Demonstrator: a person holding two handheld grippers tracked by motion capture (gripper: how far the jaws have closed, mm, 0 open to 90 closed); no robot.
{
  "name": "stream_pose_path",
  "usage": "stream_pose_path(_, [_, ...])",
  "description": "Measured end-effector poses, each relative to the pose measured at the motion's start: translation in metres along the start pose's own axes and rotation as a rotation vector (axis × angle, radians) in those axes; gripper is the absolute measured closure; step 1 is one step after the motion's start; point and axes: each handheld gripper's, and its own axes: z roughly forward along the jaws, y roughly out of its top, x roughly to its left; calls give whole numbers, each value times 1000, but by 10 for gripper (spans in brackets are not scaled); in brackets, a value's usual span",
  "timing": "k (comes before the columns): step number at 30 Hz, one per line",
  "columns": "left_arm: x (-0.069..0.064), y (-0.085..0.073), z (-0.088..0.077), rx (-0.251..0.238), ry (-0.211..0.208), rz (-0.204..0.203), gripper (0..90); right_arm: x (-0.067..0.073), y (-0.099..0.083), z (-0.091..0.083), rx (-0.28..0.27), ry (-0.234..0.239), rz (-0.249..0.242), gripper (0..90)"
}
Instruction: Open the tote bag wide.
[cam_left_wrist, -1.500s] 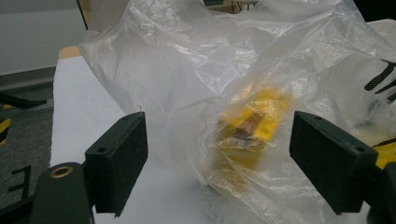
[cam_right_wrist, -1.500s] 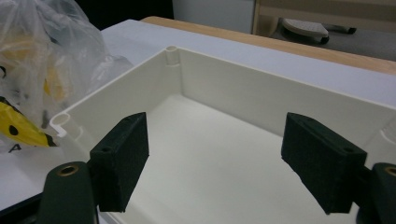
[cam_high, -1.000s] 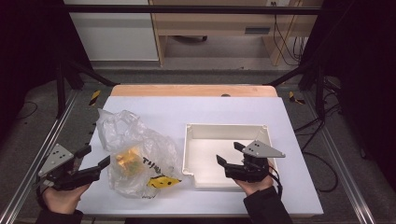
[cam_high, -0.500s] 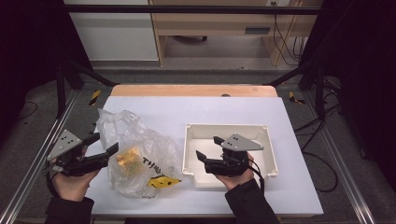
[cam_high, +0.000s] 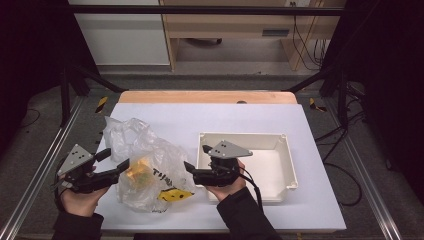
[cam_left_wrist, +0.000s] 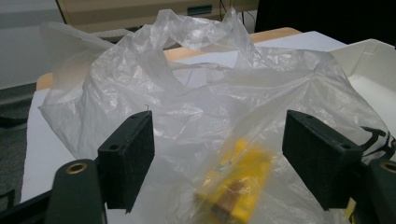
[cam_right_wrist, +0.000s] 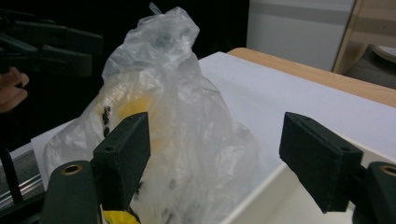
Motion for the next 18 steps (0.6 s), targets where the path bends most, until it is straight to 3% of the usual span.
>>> stream_pose_path(5, [1, -3, -1, 9, 1, 8, 285, 10, 4, 14, -4, 33, 1, 248])
stream_pose_path(8, [2, -6, -3, 16, 9, 9, 297, 22, 6, 31, 7, 54, -15, 249])
stream_pose_path(18, [11, -6, -13, 4, 38, -10, 337, 28, 2, 60, 45, 83, 16, 274])
